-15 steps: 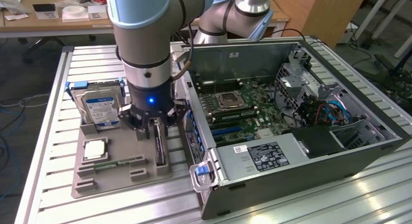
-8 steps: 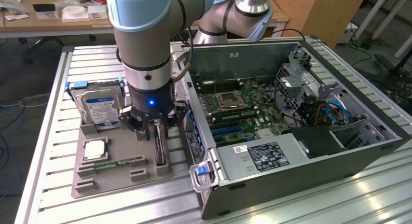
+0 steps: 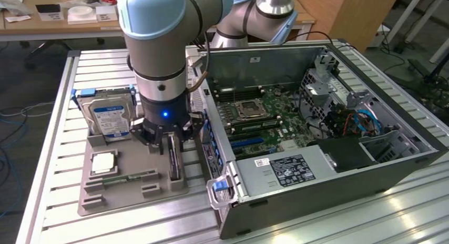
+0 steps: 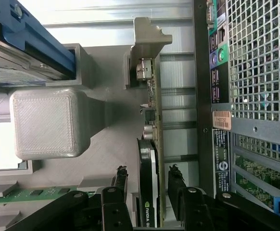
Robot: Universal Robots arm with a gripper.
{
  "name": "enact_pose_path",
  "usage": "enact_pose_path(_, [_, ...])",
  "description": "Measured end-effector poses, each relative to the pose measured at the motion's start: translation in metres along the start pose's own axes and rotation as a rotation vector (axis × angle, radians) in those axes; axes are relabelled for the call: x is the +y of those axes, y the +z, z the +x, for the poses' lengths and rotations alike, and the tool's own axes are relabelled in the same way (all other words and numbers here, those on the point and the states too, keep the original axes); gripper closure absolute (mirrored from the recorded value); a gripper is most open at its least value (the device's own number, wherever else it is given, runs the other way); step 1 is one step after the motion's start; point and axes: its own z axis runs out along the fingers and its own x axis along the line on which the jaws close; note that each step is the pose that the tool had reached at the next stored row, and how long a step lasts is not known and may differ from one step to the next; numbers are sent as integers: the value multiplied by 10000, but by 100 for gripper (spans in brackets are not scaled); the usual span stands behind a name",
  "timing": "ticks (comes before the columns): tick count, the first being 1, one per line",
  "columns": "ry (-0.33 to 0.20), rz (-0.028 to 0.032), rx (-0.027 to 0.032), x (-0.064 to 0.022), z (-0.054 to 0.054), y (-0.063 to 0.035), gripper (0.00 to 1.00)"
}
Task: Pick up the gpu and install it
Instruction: 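Pick up the gpu and move the gpu toward the slot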
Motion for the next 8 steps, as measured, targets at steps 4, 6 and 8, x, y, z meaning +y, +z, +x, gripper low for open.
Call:
enact_pose_path(4, [0,-1,-1,-9,-1,5,53])
enact_pose_path(6, [1,0,0,-10,0,13,53])
enact_pose_path(8, [0,0,0,-11,0,22,53])
